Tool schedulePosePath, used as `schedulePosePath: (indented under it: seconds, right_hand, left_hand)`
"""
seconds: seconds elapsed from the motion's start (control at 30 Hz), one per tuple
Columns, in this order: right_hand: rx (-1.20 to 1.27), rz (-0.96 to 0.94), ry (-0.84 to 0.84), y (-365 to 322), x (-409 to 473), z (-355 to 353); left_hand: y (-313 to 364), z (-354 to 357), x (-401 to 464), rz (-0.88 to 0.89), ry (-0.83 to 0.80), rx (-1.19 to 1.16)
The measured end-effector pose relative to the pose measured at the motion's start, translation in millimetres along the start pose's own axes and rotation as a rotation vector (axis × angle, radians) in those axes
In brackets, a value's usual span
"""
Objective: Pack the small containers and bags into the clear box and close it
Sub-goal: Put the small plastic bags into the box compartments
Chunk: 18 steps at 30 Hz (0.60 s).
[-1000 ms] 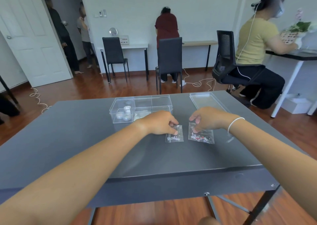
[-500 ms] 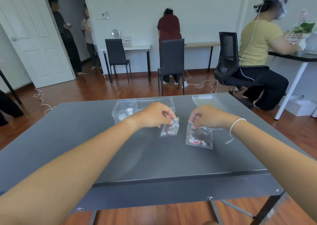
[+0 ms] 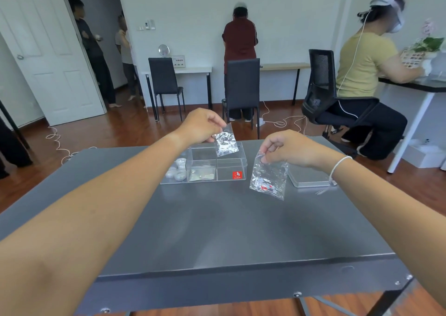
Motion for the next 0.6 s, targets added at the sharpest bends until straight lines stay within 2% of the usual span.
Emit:
schedulePosePath:
  seconds: [0.27, 0.6]
  right_hand:
    - [0.034, -0.067, 0.056, -4, 7, -9]
    - [0.128, -0.182, 0.199, -15, 33, -7]
  left_hand:
    - [-9, 32, 7, -0.015, -0.032, 0.078]
    - [-8, 55, 1, 0.066, -0.086, 0.31]
Point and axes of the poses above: each hand's wrist, its own x-axis towards the middle knuckle, its own z-axis out of the palm, y = z × x, the point moved 2 cm from there along x, towards the middle knuckle, and after that the axes turned 15 degrees about x, right-handed, at the moved point
